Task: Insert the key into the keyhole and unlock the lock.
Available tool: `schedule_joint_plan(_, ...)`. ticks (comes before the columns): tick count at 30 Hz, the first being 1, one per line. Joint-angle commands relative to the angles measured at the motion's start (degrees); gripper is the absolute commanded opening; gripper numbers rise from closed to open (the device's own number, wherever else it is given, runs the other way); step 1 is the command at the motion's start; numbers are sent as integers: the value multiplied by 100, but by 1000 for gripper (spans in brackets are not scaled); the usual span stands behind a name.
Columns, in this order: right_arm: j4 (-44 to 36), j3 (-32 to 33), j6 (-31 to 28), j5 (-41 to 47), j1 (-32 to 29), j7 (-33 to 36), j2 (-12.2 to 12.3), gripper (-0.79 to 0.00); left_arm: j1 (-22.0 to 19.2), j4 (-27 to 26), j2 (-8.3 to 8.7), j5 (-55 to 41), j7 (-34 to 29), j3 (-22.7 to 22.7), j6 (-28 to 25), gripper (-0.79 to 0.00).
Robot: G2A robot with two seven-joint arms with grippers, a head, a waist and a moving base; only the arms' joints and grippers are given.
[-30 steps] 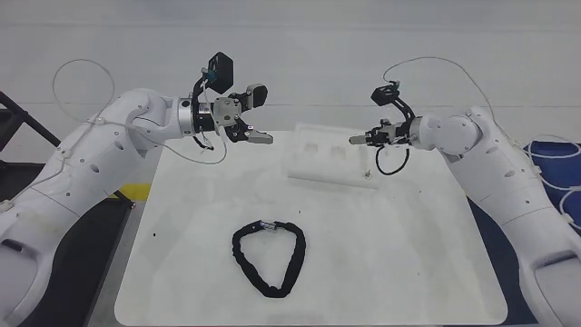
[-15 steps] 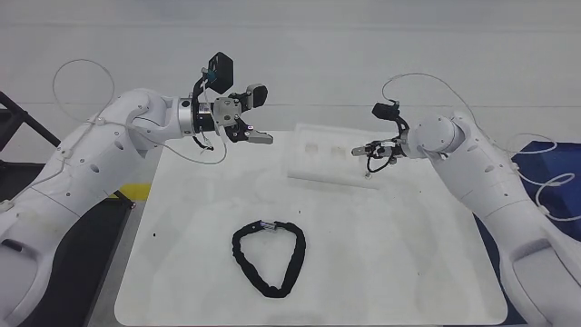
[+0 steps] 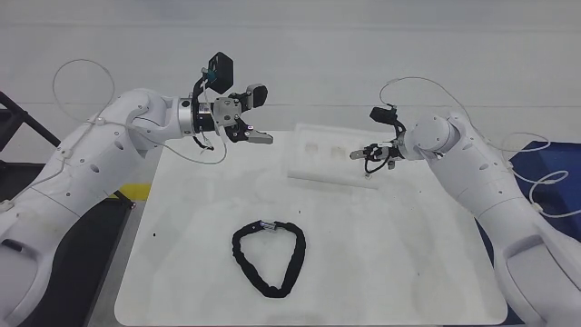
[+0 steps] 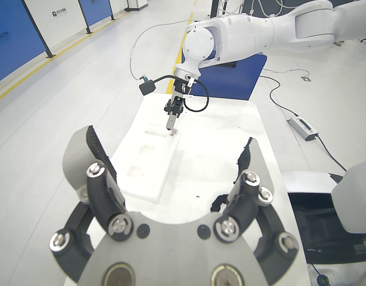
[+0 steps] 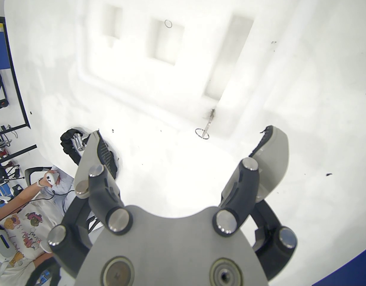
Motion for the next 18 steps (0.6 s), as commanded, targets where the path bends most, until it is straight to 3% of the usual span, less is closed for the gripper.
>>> schedule_joint_plan(1,0,0,0,0,0,0,0,0,0,0,0,0,0,0,0,0)
schedule_joint_plan(3,-4,-5,22,-17,-20,-29,0,0,0,0,0,0,0,0,0,0)
schedule_joint_plan(12,-408,-70,1198,-332,-191,23,-66,0,0,0,0,0,0,0,0,0)
schedule_joint_plan(18,-472,-160,1338,-497,-237,48,-152,0,0,0,0,0,0,0,0,0)
